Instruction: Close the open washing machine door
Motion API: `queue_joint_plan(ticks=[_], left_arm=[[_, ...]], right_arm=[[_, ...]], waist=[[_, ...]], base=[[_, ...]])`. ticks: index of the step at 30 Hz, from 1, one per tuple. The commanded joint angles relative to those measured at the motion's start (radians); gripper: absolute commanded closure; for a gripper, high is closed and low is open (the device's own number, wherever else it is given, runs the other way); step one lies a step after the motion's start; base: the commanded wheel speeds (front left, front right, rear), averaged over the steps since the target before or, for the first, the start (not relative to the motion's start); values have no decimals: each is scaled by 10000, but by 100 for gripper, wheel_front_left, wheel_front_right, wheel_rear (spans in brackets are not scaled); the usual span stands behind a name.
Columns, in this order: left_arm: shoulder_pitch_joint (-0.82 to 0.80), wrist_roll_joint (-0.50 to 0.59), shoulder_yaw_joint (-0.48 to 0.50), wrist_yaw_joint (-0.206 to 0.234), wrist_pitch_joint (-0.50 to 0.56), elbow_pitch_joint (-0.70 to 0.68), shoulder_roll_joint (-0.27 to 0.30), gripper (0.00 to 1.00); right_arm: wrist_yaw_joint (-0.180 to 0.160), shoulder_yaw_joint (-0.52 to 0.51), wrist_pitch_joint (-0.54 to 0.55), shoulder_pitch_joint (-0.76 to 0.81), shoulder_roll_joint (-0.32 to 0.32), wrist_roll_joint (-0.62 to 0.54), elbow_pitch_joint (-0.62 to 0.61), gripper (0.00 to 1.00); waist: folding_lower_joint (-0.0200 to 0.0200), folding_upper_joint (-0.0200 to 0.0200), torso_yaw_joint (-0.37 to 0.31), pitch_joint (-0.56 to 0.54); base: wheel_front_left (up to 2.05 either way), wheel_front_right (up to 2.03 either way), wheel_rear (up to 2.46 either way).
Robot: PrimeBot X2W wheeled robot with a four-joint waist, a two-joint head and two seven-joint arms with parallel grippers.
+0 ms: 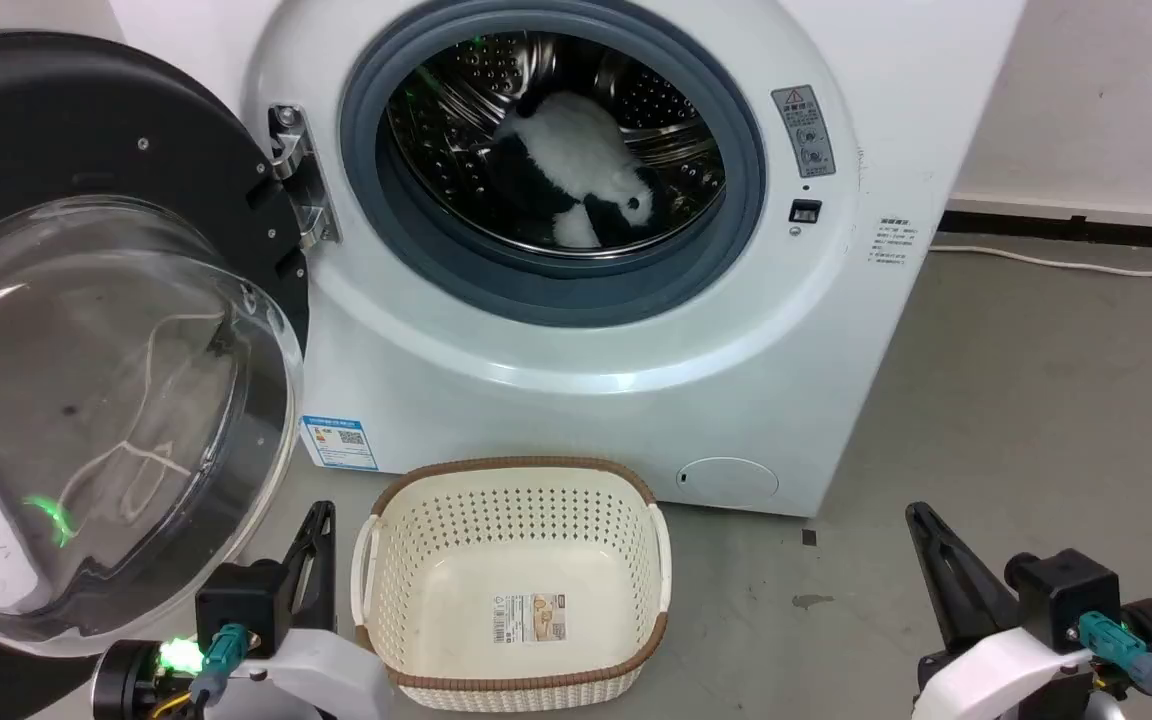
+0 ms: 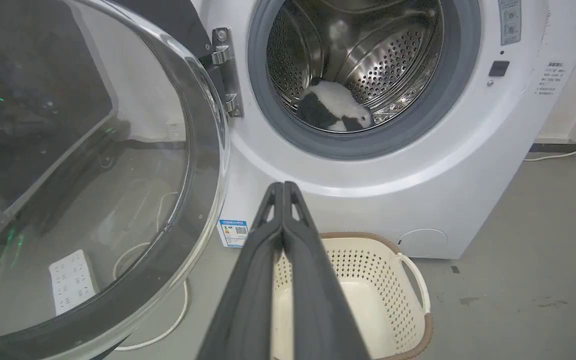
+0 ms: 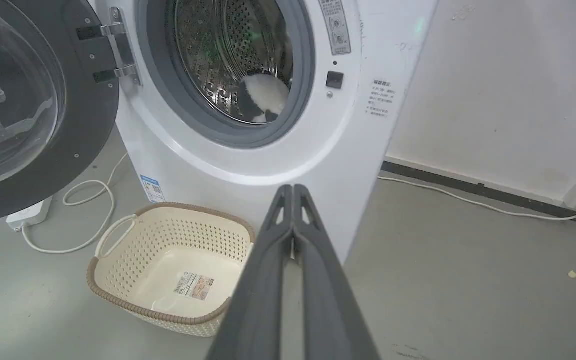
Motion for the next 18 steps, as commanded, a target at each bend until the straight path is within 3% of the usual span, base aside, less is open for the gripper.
queue_joint_plan(ticks=[1, 18], left_arm=[[-79, 26, 12, 30, 3, -39, -3, 100], [-79, 26, 12, 30, 3, -39, -3, 100]], right_arm=[[8, -22, 3, -138, 34, -51, -55, 100], [8, -22, 3, -138, 34, -51, -55, 100]], waist=[[0, 0, 0, 0], [0, 0, 0, 0]], base=[[0, 0, 0], [0, 0, 0]])
